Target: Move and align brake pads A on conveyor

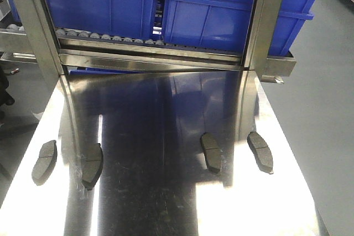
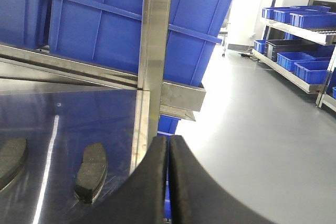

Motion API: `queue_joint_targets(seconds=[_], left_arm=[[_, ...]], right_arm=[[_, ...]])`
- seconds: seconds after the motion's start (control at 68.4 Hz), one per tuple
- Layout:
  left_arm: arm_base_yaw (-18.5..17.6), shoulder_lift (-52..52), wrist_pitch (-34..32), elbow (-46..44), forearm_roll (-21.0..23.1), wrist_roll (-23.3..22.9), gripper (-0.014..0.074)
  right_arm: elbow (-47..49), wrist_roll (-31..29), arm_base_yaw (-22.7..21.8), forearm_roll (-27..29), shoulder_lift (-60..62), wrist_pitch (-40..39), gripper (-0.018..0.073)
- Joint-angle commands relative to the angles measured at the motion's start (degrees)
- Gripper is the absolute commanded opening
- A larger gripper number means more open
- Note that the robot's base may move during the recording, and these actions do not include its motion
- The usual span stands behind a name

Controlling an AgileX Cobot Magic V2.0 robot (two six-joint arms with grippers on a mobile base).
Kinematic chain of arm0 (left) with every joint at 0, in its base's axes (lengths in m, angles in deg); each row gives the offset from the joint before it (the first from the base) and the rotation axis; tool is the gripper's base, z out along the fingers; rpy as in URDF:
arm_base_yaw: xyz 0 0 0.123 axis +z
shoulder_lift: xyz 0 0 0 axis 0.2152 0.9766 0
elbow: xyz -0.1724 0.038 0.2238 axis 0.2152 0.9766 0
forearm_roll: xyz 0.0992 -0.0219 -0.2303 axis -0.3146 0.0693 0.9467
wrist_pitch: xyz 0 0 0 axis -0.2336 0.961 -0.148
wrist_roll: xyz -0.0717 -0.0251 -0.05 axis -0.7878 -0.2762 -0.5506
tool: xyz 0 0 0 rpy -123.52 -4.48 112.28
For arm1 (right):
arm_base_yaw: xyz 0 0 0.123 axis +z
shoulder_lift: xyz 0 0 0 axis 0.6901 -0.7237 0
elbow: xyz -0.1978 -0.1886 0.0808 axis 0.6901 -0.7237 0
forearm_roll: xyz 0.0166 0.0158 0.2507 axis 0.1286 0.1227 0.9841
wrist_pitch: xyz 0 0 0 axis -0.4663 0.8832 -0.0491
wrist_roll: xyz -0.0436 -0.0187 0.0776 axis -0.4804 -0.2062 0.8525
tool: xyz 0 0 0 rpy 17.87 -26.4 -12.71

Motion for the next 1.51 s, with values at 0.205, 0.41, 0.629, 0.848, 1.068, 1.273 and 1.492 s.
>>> queue_joint_targets(seconds=[0.205,0.41,0.629,0.848,1.068,1.273,1.492], left_arm=[[0.03,-0.89,-4.2,-0.58,-0.01,-0.25,-0.0006],[0.03,-0.89,-4.2,-0.58,-0.01,-0.25,-0.0006],[0.03,-0.89,-4.2,-0.58,-0.01,-0.25,-0.0006],[0.03,-0.89,-4.2,-0.58,-0.01,-0.25,-0.0006],[0.03,-0.89,-4.26,-0.58,-0.01,-0.15,-0.0006],[0.03,-0.86,-4.73,-1.25,-1.07,-0.39,-0.0006],[0.03,-0.75,-5.62,-6.27,2.53,-3.09,-0.0006]], right_arm=[[-0.51,-0.33,-0.2,-0.34,0.46,-3.92,-0.0008],[-0.51,-0.33,-0.2,-0.34,0.46,-3.92,-0.0008],[-0.51,-0.33,-0.2,-0.34,0.46,-3.92,-0.0008],[-0.51,-0.33,-0.2,-0.34,0.46,-3.92,-0.0008],[-0.51,-0.33,-0.2,-0.34,0.46,-3.92,-0.0008],[-0.51,-0.33,-0.2,-0.34,0.46,-3.92,-0.0008],[-0.51,-0.33,-0.2,-0.34,0.46,-3.92,-0.0008]])
